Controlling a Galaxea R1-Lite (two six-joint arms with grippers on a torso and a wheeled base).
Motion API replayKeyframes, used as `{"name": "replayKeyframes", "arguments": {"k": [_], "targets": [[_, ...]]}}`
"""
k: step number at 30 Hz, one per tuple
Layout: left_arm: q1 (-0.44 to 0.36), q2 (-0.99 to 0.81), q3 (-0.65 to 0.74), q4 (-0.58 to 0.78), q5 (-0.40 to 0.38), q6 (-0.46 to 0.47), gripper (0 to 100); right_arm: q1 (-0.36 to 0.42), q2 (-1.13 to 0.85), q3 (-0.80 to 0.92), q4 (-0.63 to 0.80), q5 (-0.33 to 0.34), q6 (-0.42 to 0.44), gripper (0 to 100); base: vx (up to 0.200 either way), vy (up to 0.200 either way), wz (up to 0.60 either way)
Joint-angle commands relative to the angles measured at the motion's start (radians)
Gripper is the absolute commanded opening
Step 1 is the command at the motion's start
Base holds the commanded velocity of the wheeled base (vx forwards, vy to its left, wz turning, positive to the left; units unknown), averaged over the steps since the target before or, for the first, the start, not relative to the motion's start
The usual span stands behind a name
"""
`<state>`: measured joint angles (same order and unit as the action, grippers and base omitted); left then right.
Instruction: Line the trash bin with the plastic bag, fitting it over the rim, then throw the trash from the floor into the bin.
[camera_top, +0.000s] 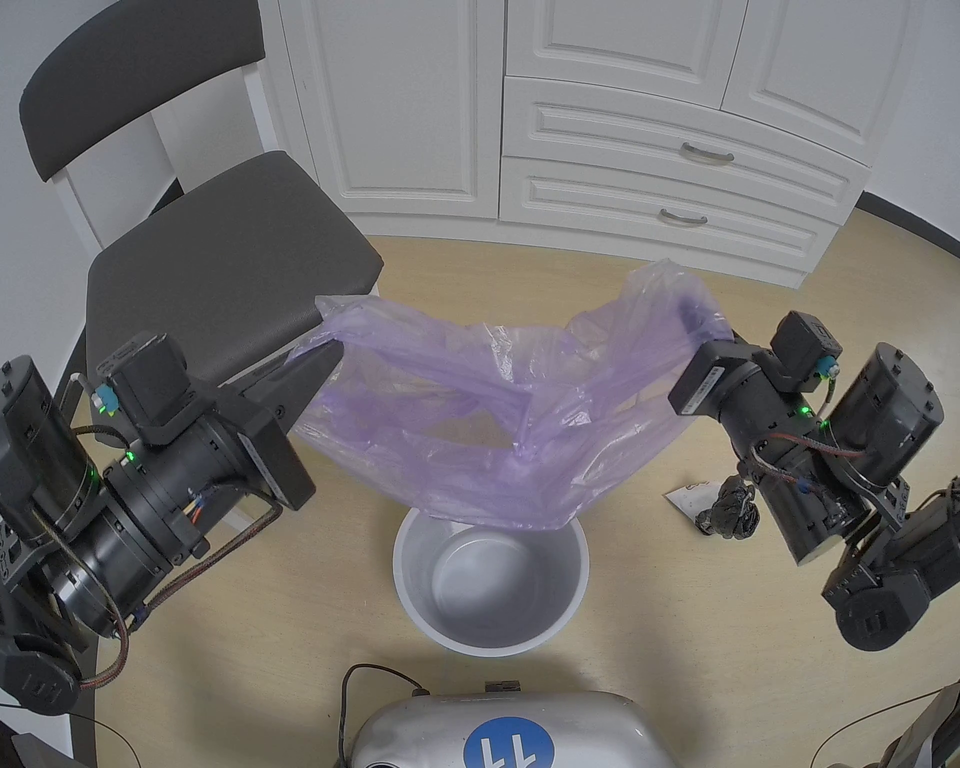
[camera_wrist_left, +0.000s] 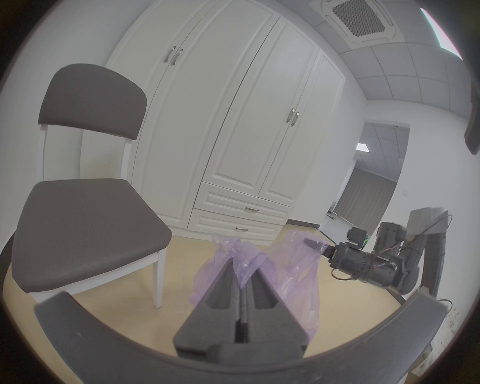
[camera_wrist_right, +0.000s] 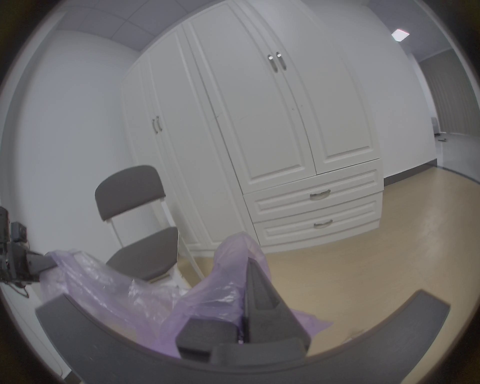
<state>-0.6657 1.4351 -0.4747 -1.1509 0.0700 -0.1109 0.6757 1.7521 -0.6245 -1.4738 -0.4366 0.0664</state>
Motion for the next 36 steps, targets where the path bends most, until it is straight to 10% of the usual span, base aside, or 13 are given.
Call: {"name": "replayKeyframes", "arguments": {"k": [1,19,28,36], "targets": [[-0.005,-0.041,0.051,0.000,-0.003,0.036,0,0.070,-0.221,0.077,0.274,-0.002,-0.007,0,0.000,0.000,0.00],[-0.040,-0.030,0.163,0.000,-0.036,0.165,0,0.344,-0.487,0.085,0.949,-0.079,0.059,0,0.000,0.000,0.00],[-0.192,-0.033,0.186,-0.013,-0.036,0.157,0,0.381,-0.467,0.094,0.952,-0.077,0.066,0,0.000,0.000,0.00],[-0.413,0.074,0.212,-0.297,-0.022,0.071,0,0.487,-0.401,0.114,0.880,-0.076,0.122,0,0.000,0.000,0.00]]}}
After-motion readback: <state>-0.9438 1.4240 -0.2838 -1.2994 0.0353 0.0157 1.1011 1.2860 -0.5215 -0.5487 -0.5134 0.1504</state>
